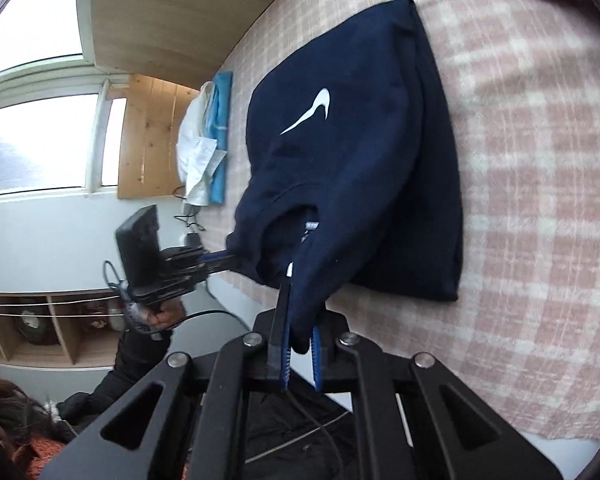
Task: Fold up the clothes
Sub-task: 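Lift the end with the right gripper while the left gripper grasps the hem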
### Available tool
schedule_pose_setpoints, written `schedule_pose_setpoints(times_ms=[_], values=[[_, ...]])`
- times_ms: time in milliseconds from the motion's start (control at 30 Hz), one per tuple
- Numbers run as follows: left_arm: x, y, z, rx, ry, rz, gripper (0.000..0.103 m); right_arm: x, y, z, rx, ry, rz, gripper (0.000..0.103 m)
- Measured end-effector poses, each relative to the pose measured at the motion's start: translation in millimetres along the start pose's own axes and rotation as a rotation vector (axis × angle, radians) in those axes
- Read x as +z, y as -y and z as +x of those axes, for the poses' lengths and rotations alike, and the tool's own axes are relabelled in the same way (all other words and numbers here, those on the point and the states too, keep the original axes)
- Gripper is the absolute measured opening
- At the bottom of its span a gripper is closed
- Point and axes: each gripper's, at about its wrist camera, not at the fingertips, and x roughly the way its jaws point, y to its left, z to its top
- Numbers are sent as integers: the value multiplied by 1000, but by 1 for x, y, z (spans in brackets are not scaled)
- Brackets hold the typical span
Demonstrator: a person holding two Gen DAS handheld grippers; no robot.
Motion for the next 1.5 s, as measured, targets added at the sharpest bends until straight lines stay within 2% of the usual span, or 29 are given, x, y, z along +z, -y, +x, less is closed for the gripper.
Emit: schedule_pose_setpoints(times_ms=[167,233,300,333,400,467,500,533,567,633,733,867,1067,1200,1333,1400,1467,1500], values=[[-1,-3,2,9,-11,-3,8,-3,15,13,-12,-34,43,8],[1,-6,2,29,-16,-6,11,-6,20,17,-30,-51,50,9],[4,-9,1,63,-40,11,17,-8,20,15,-73,-73,34,13],[4,-11,0,73,-59,25,18,-8,19,12,-102,-86,20,13],[9,-14,-11,85,-47,28,19,-8,17,6,-160,-111,-9,14],[24,-22,-28,74,7,18,23,-3,11,-6,-177,-93,-47,22],[33,-27,-35,71,43,10,30,8,7,-12,-181,-49,-69,32],[47,-30,-38,79,69,8,32,18,2,-18,-186,-4,-92,42],[61,-32,-40,88,94,6,32,29,-2,-24,-190,41,-114,43],[85,-36,-29,104,109,3,32,52,-9,-34,-201,126,-153,43],[115,-49,-10,125,95,-13,32,98,-6,-27,-233,203,-152,43],[155,-66,15,152,77,-34,32,136,5,-12,-307,195,-154,43],[162,-64,25,152,73,-6,29,150,9,1,-349,156,-189,43],[162,-63,22,167,87,14,15,150,14,1,-289,149,-177,40],[161,-66,24,147,91,6,14,151,27,2,-264,122,-143,40],[161,-69,27,138,94,-2,9,152,35,0,-248,126,-122,40],[158,-66,21,142,114,3,6,150,37,-4,-228,144,-116,29],[155,-60,15,143,124,7,6,149,37,-7,-218,151,-117,13]])
